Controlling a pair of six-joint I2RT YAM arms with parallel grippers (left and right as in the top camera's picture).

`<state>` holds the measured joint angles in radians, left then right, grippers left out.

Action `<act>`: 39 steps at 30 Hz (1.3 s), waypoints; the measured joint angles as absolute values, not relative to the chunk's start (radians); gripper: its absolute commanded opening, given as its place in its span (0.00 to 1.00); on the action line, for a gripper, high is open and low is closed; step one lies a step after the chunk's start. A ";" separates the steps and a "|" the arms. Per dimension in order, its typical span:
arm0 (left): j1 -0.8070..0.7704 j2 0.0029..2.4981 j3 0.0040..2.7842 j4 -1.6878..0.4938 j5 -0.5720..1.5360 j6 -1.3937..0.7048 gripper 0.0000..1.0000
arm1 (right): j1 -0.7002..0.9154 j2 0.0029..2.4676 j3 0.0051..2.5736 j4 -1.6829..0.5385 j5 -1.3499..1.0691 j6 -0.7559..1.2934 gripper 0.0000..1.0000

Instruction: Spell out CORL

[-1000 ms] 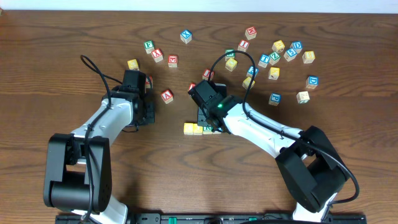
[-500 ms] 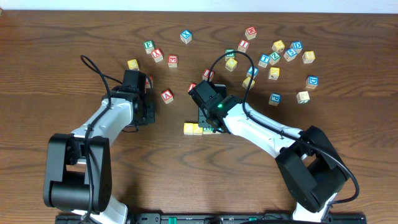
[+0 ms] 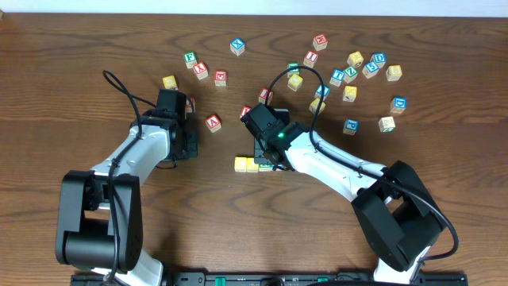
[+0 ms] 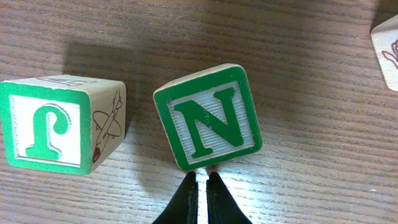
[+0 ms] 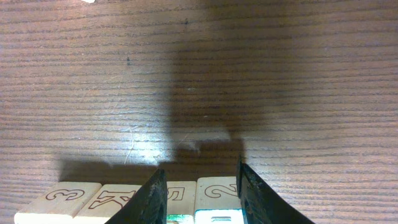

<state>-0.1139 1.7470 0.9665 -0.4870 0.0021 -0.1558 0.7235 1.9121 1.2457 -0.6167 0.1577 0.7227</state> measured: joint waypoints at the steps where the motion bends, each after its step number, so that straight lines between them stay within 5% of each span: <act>1: -0.114 1.747 0.966 -0.487 0.002 -0.156 0.08 | 0.723 1.912 1.246 -0.617 0.157 0.723 0.32; 39: -0.114 1.747 0.966 -0.487 0.002 -0.156 0.08 | 0.740 1.912 1.246 -0.620 0.166 0.722 0.33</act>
